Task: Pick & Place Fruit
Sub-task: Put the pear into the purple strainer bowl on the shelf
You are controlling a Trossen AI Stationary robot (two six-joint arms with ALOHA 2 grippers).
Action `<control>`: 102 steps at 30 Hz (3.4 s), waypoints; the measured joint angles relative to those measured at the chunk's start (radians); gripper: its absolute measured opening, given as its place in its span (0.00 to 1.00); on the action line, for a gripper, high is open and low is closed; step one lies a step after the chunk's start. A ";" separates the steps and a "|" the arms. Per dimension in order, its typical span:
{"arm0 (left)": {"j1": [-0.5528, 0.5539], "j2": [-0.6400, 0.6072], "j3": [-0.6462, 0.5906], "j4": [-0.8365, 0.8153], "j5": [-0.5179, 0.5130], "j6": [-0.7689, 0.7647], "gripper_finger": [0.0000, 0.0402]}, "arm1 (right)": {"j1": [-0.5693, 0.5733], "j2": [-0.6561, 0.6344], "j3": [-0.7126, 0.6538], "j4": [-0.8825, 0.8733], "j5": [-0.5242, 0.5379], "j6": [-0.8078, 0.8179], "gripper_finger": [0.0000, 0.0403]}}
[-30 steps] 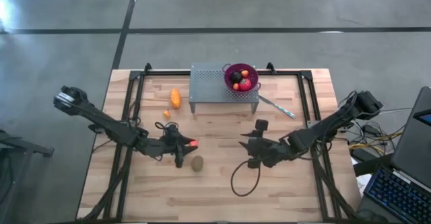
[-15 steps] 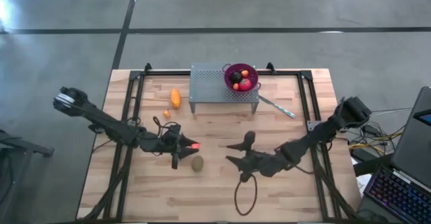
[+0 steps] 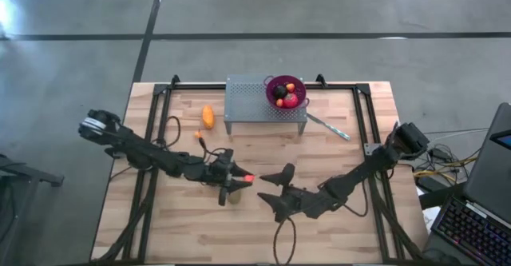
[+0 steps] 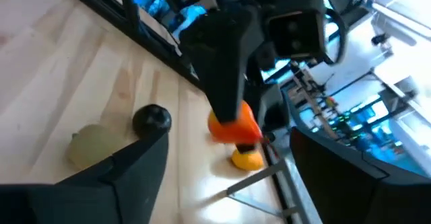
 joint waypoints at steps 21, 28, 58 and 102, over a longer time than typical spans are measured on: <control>0.010 0.125 0.159 -0.015 -0.009 -0.003 0.37 | 0.041 0.093 0.140 -0.115 0.283 -0.101 0.69; 0.011 0.122 0.158 -0.013 -0.011 -0.003 0.37 | 0.043 0.096 0.141 -0.115 0.282 -0.107 0.60; 0.012 0.120 0.158 0.006 0.027 -0.049 0.37 | 0.042 0.096 0.141 -0.117 0.282 -0.099 0.49; 0.011 0.120 0.158 0.000 0.036 -0.047 0.41 | 0.041 0.096 0.140 -0.119 0.283 -0.089 0.36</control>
